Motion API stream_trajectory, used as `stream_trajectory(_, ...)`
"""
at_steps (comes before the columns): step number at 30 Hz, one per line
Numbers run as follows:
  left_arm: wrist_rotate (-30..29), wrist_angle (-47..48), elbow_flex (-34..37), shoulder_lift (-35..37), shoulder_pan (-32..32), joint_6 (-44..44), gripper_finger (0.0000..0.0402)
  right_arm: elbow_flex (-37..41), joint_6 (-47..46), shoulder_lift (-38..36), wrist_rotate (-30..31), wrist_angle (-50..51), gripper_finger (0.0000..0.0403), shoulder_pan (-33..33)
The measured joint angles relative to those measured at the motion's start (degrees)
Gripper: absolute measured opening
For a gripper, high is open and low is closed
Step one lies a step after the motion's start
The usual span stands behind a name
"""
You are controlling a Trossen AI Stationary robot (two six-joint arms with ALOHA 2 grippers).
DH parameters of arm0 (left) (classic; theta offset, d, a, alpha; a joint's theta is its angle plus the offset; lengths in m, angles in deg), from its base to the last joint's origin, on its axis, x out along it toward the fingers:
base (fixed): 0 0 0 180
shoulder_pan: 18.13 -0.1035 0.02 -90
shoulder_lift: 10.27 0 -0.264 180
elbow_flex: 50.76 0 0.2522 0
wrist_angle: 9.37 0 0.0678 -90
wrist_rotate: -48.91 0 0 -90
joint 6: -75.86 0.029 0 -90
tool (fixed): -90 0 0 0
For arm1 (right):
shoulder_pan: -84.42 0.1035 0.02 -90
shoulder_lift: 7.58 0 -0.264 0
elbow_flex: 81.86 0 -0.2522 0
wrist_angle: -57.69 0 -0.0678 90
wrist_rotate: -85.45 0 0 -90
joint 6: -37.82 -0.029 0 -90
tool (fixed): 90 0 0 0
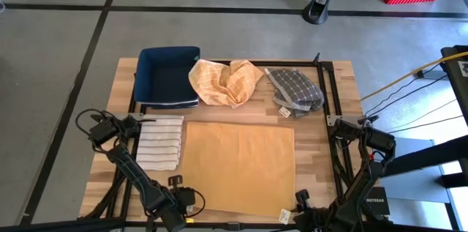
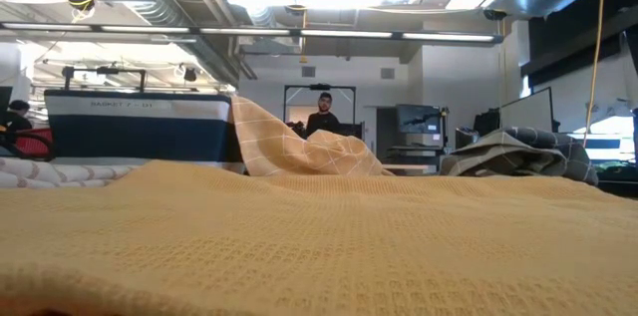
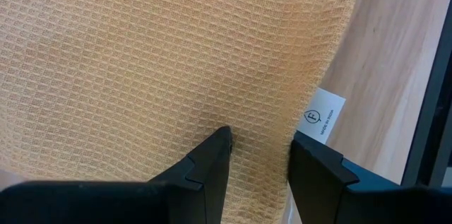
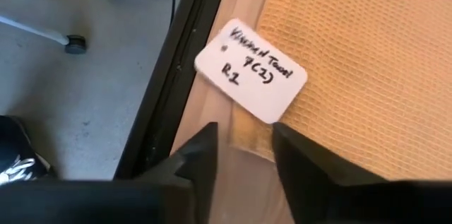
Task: Fold towel
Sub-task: Fold the orange towel
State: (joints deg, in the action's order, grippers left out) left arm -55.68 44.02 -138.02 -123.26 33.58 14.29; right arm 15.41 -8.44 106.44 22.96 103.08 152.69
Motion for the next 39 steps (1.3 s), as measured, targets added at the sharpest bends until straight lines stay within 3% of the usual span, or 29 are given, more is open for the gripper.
stream_trajectory(10, 0.0, 0.0, 0.0, 0.0, 0.0, 0.0, 0.0125, 0.1, -1.1, 0.1, 0.0, -1.1, 0.0007, 0.0)
stream_trajectory(27, 6.9, 1.6, -1.2, 0.0, 0.0, -0.3, 0.0125, 0.2, -8.8, -1.3, -0.2, 0.5, 0.0002, 0.3)
stream_trajectory(39, 6.9, 3.5, -1.2, 2.6, -0.1, -2.5, 0.0125, 0.2, -8.8, -1.3, 0.0, 0.5, 0.0001, 0.3)
